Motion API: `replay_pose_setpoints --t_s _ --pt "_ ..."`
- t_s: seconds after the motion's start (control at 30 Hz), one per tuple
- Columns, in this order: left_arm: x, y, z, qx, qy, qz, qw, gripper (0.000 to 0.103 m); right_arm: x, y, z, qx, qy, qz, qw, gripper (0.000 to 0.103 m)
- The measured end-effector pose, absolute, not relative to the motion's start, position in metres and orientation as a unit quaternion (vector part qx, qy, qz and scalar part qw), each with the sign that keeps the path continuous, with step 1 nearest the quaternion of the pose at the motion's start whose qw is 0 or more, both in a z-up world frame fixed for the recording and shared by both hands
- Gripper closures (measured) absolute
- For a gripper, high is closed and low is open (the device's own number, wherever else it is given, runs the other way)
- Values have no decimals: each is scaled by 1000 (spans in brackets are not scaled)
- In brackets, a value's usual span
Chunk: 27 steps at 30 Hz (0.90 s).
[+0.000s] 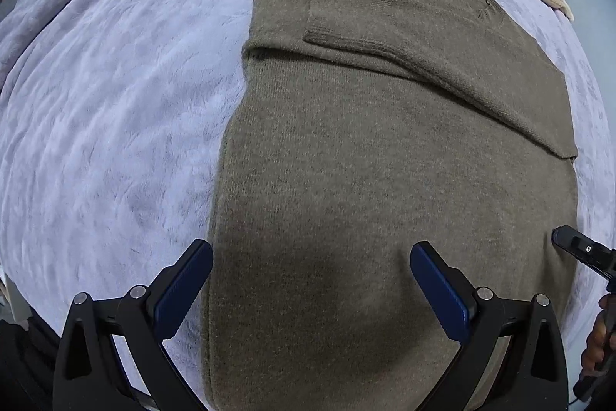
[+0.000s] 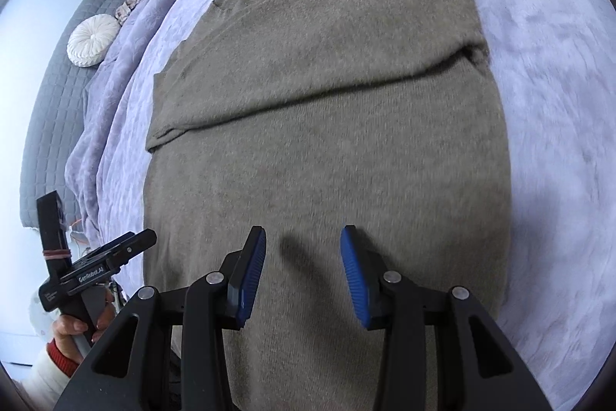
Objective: Fold small clothes
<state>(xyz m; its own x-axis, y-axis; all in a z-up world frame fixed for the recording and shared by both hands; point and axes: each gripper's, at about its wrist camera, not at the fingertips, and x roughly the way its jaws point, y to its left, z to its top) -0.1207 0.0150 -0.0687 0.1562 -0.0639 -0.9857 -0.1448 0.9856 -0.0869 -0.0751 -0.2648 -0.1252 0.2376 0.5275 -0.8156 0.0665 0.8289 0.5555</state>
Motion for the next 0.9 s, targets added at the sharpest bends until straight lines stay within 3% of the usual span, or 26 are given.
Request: replay_pose_setpoints --t_s 0.5,0.9 --pt "-255 48 -78 -103 684 -61 720 0 -207 -268 -137 267 628 171 711 58" --pt "-272 50 -96 -108 702 -135 690 0 -275 -277 -161 298 650 139 686 58"
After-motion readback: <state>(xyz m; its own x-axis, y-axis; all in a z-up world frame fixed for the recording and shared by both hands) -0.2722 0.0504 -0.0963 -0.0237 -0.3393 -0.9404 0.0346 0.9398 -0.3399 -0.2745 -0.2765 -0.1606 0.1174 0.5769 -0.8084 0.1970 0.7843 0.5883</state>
